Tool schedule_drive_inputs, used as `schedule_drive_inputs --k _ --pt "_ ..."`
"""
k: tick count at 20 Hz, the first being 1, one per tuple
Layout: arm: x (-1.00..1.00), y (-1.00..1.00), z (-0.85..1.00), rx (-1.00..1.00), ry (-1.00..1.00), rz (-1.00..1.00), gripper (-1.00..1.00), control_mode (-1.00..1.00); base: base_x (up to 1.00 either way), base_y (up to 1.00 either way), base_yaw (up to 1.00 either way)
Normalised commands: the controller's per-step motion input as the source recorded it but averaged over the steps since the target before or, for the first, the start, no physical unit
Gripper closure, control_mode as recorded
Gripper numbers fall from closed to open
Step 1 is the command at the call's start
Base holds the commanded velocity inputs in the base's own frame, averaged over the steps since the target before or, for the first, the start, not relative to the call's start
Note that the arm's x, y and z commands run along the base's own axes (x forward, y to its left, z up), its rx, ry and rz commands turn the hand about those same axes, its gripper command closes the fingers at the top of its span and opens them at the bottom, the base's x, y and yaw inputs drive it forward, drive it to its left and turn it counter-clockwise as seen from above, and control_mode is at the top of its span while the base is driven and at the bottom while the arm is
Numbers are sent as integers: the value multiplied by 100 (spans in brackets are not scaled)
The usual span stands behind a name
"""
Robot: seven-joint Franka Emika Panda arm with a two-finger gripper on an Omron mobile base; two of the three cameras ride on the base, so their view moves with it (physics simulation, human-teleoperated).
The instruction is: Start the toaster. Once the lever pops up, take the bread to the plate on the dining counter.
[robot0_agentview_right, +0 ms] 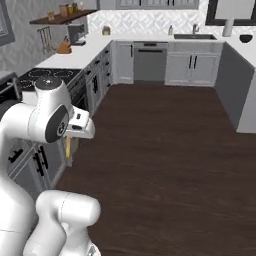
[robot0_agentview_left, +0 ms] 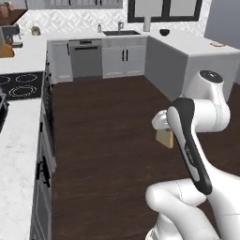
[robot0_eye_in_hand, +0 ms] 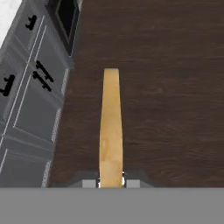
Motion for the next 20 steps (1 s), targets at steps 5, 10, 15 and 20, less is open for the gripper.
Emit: schedule_drive_inputs --k 5,10,15,20 --pt "0 0 0 0 0 0 100 100 76 -26 -59" --pt "0 0 0 0 0 0 100 100 100 -37 -33" --pt "0 0 0 0 0 0 100 100 100 -26 -11" --pt "0 0 0 0 0 0 100 100 100 -25 -2"
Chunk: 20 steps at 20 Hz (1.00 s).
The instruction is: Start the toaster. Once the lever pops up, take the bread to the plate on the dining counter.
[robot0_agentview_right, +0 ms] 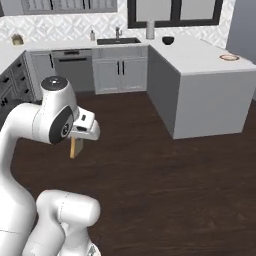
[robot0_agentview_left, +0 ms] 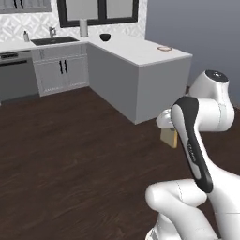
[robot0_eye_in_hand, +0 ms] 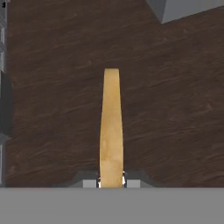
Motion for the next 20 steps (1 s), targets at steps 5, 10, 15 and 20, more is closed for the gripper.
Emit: schedule_drive_inputs --k 5,10,15,20 --pt "0 0 0 0 0 0 100 100 100 -23 0" --pt "0 0 0 0 0 0 100 100 100 -35 0" --pt "0 0 0 0 0 0 100 100 100 -50 3" --pt "0 0 0 0 0 0 100 100 100 -69 14"
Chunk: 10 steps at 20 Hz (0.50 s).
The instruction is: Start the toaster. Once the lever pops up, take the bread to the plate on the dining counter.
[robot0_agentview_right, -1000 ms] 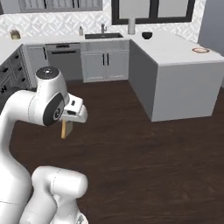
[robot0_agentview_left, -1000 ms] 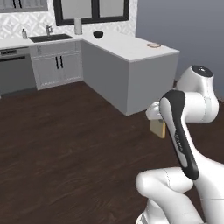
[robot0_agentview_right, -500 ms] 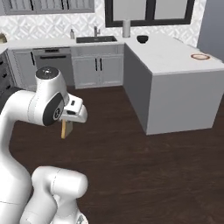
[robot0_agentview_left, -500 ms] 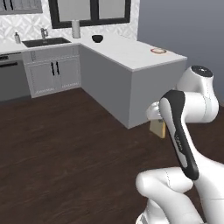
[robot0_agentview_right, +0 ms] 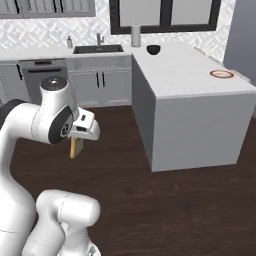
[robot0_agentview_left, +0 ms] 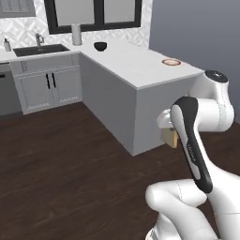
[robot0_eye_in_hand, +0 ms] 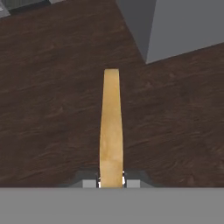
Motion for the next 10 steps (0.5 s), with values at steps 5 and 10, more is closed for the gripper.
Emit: schedule_drive_inputs --k 5,10 --pt "0 0 0 0 0 0 100 100 100 -99 23" --pt "0 0 0 0 0 0 100 100 100 -94 24"
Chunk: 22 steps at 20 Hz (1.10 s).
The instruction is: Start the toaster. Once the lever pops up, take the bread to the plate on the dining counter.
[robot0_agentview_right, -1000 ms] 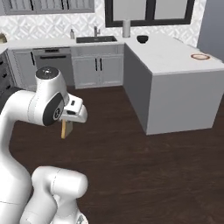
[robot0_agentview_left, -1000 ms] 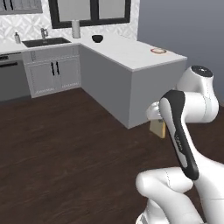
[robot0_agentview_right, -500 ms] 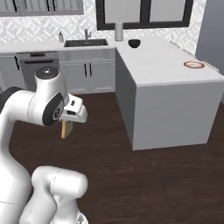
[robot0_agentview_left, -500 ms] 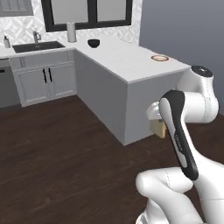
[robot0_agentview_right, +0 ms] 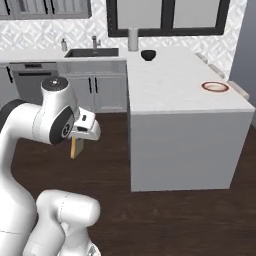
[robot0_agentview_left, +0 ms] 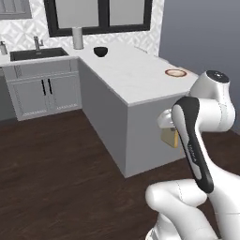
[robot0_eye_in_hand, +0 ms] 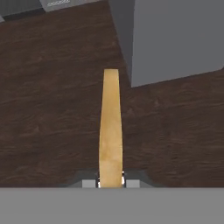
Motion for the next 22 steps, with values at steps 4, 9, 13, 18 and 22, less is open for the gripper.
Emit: schedule_drive_inputs --k 4,9,13,18,22 --pt "0 0 0 0 0 0 100 100 99 -97 25" --pt "0 0 0 0 0 0 100 100 83 -100 23" --pt "0 0 0 0 0 0 100 100 66 -100 20" --pt "0 0 0 0 0 0 100 100 58 -100 18" --pt "0 0 0 0 0 0 100 100 71 -100 13"
